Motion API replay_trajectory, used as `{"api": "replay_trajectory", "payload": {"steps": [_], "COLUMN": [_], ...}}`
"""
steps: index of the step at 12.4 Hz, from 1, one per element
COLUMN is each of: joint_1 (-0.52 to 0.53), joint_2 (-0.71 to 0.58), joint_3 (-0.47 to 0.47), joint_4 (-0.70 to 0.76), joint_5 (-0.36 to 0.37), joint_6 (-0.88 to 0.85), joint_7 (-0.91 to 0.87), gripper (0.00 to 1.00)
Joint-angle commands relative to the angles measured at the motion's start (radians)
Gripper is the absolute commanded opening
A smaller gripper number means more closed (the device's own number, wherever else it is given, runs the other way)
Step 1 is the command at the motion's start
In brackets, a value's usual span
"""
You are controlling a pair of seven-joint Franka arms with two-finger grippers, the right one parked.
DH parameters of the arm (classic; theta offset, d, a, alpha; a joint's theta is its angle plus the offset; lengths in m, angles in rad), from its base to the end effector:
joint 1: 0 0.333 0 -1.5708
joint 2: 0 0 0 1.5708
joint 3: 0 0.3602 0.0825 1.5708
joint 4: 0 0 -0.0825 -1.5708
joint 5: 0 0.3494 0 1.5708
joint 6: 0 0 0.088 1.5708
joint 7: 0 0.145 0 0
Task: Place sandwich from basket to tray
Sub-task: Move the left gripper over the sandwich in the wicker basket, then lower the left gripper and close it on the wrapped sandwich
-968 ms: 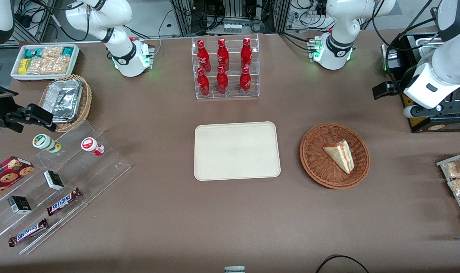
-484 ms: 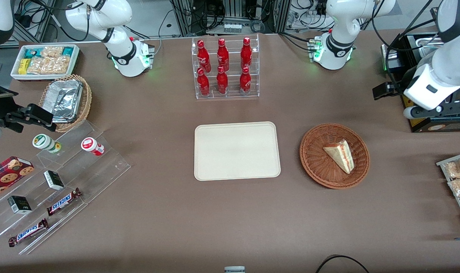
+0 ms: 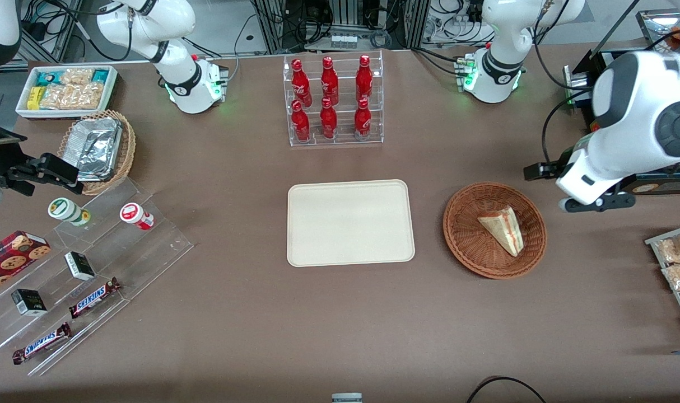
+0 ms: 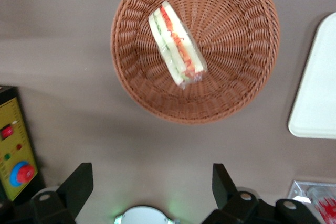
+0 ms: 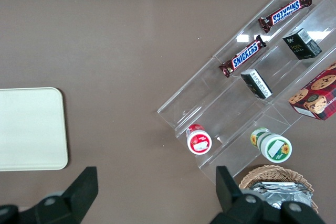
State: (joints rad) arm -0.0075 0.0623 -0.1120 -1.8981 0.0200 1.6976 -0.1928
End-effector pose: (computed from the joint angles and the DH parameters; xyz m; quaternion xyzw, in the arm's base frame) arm 0.5034 -0.0567 0.4683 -0.9908 -0.0334 0.1283 0.0265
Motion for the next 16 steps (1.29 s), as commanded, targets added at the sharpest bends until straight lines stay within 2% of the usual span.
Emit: {"api": "replay_trajectory", "payload": {"steps": [1,4,8,13,16], "joint_1": [-0.009,-0.008,-0.008,-0.012,-0.018], "joint_2": [-0.030,-0.030,-0.006,0.013,0.028], "joint_3": [0.006,0.006,0.006,0.005,0.003], "joint_4": [-0.137,-0.257,-0.317,-0.332,-0.343], "joint_5": [0.003,0.003,-0.006,-0.008,-0.008], "joint_6": [0.159,0.342,0.471,0.543,0.608], "joint_7": [0.012,0.012,-0.014,-0.230,-0.438], "gripper": [1.00,1.00,1.00,1.00,1.00]}}
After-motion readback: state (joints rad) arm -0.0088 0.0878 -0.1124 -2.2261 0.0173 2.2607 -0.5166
